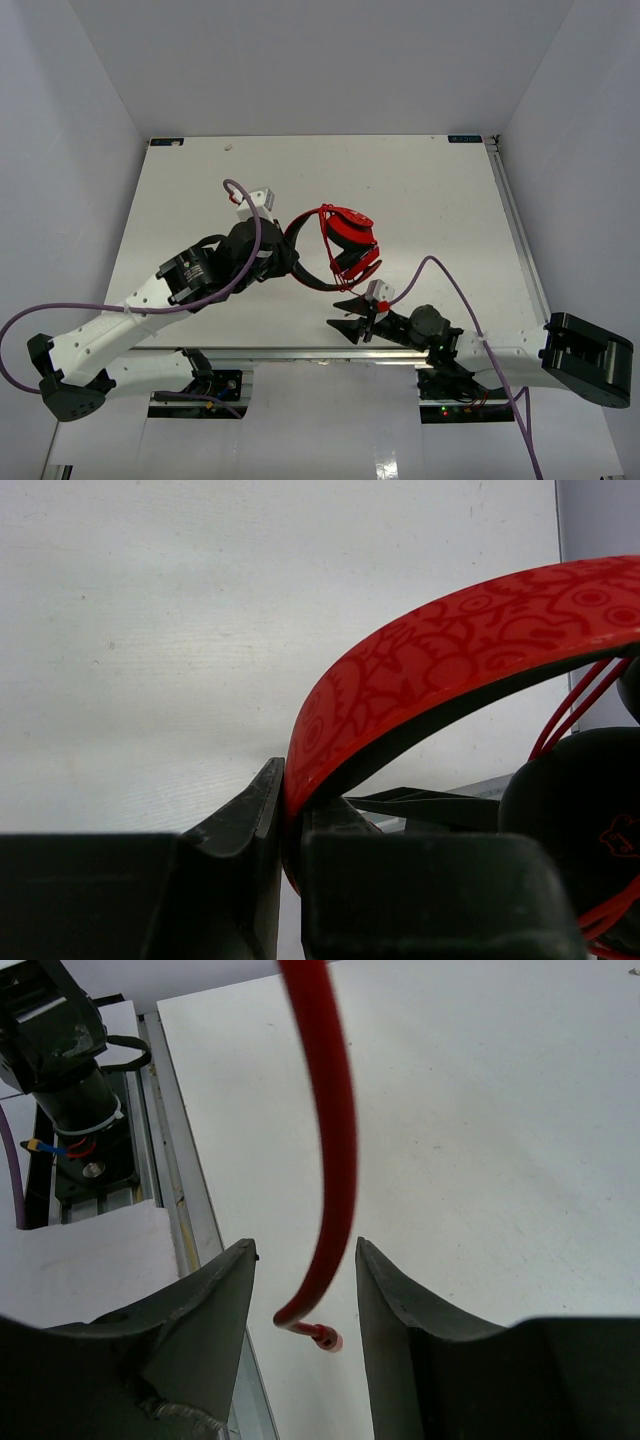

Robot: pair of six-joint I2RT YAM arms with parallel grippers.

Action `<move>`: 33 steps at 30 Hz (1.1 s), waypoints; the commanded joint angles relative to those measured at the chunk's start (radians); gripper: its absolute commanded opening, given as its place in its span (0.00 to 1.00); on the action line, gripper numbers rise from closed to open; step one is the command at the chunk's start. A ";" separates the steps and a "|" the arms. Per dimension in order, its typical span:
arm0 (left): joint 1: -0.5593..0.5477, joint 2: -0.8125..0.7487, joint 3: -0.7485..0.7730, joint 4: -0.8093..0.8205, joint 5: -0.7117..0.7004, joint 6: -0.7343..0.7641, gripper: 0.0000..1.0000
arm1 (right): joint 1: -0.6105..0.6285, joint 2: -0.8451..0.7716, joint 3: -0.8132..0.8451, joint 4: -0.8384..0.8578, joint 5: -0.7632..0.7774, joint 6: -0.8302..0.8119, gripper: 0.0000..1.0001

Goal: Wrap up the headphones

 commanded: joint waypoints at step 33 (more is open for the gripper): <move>-0.002 -0.046 0.034 0.207 0.865 0.732 0.00 | 0.005 -0.370 0.063 -0.407 0.220 -0.041 0.08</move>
